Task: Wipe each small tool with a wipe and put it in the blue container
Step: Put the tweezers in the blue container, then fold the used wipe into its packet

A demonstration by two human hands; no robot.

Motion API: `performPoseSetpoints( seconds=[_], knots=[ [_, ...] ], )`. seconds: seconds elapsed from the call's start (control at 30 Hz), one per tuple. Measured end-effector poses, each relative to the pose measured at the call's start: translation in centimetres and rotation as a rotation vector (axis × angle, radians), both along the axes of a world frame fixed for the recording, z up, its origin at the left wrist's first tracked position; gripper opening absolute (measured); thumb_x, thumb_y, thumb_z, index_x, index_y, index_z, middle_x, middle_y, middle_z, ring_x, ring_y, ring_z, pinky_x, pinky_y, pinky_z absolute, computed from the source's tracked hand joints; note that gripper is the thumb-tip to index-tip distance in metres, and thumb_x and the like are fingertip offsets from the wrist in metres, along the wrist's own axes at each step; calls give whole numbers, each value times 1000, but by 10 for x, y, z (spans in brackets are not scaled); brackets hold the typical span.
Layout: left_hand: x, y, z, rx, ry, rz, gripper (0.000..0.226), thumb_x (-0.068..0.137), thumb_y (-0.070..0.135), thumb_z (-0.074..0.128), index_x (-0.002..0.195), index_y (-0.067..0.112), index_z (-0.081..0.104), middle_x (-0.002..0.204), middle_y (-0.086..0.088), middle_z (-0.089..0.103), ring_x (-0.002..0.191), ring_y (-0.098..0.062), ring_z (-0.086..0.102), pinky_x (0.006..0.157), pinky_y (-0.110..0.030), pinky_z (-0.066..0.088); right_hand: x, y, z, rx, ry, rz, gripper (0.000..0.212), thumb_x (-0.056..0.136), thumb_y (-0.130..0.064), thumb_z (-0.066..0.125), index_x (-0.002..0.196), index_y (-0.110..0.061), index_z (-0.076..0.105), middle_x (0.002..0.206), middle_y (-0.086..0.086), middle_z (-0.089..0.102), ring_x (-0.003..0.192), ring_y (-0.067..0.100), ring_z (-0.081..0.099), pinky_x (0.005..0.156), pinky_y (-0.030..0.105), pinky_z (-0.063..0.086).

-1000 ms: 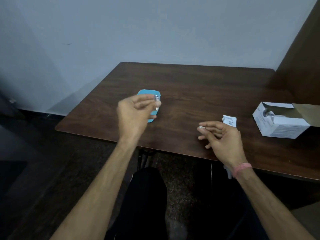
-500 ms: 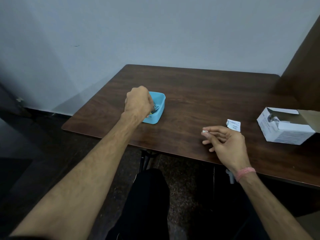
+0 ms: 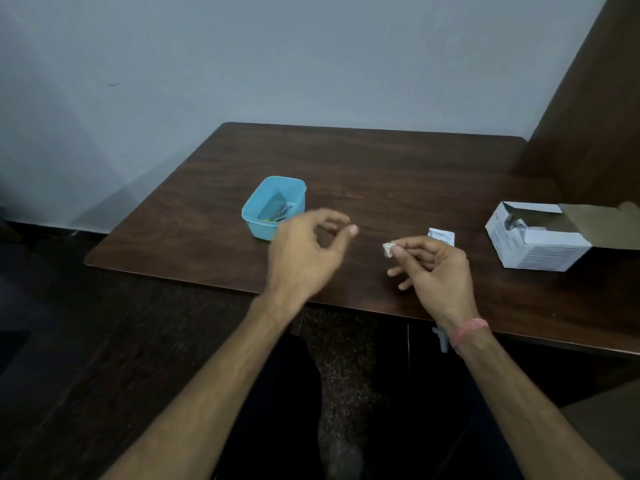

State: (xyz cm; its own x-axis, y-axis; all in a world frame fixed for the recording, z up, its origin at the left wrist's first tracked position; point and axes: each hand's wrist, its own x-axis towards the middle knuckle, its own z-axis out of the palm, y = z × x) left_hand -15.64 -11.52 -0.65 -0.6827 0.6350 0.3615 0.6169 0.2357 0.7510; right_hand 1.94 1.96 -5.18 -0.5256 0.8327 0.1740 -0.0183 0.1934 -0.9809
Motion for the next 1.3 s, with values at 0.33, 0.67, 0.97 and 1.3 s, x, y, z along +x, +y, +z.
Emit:
performPoseSetpoints(
  seconds=[0.33, 0.67, 0.97, 1.3],
  knots=[
    [44, 27, -30, 78, -562, -229, 28, 90, 41, 94, 112, 24, 86, 96, 5, 86, 75, -15, 81, 56, -31, 62, 7, 8, -4, -8, 45, 4, 8, 98, -10, 81, 102, -15, 86, 91, 5, 84, 73, 18, 72, 60, 29, 59],
    [41, 28, -40, 122, -561, -254, 14, 96, 28, 90, 110, 25, 88, 93, 3, 85, 77, -5, 75, 59, -27, 60, 6, 11, -9, 26, -47, 37, 6, 100, -15, 81, 99, -20, 83, 92, 3, 83, 70, 15, 70, 59, 25, 55],
    [36, 22, -38, 80, -607, -333, 21, 110, 34, 73, 120, 20, 84, 106, 0, 85, 86, -14, 80, 67, -34, 68, 7, 7, -7, 25, -39, 37, 1, 100, -22, 81, 100, -22, 82, 94, 0, 83, 71, 13, 70, 59, 27, 55],
    [33, 19, -37, 112, -691, -282, 10, 102, 22, 84, 107, 15, 87, 98, -5, 86, 84, -21, 84, 67, -32, 69, 6, 8, -9, 39, -79, 55, 6, 102, -19, 79, 97, -23, 81, 88, -1, 80, 69, 8, 69, 58, 23, 53]
  ],
)
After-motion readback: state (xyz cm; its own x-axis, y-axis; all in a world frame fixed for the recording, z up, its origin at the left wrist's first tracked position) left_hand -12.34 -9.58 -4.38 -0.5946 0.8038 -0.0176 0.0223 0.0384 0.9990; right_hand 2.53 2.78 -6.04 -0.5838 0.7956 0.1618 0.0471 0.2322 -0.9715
